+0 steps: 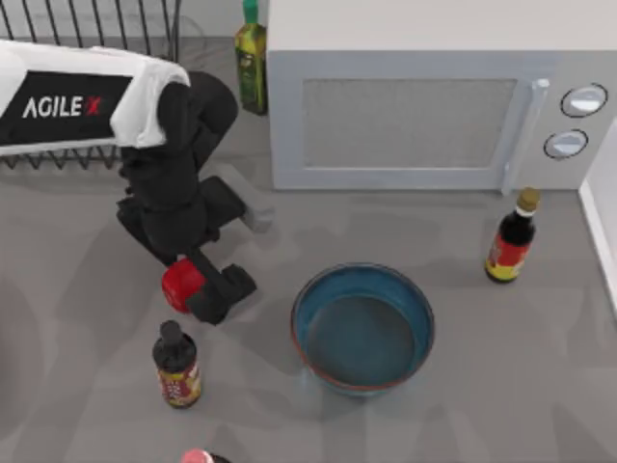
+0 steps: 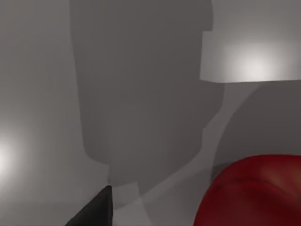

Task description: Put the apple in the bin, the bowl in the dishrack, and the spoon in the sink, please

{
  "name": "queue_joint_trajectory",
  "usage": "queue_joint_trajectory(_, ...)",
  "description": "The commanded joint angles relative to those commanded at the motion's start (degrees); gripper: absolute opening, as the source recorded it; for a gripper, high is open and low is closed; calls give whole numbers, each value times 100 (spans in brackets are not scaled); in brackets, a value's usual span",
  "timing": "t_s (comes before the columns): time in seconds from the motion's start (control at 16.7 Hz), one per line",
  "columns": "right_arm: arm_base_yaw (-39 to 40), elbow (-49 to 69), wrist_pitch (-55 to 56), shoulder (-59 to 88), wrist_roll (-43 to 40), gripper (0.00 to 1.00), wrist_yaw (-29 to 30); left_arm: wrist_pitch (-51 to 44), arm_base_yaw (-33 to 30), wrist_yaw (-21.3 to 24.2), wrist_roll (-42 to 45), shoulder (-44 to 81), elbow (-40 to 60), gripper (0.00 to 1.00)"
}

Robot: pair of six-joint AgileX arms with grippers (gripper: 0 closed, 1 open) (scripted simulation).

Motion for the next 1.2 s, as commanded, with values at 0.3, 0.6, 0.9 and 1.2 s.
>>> queue_joint_trajectory(0.3,0,0,0,0,0,100,0,0,0,0,0,0,0,77)
queue_joint_trajectory(0.6,0,0,0,0,0,100,0,0,0,0,0,0,0,40)
queue_joint_trajectory(0.9,0,0,0,0,0,100,0,0,0,0,0,0,0,2)
queue_joint_trajectory(1.2,0,0,0,0,0,100,0,0,0,0,0,0,0,0)
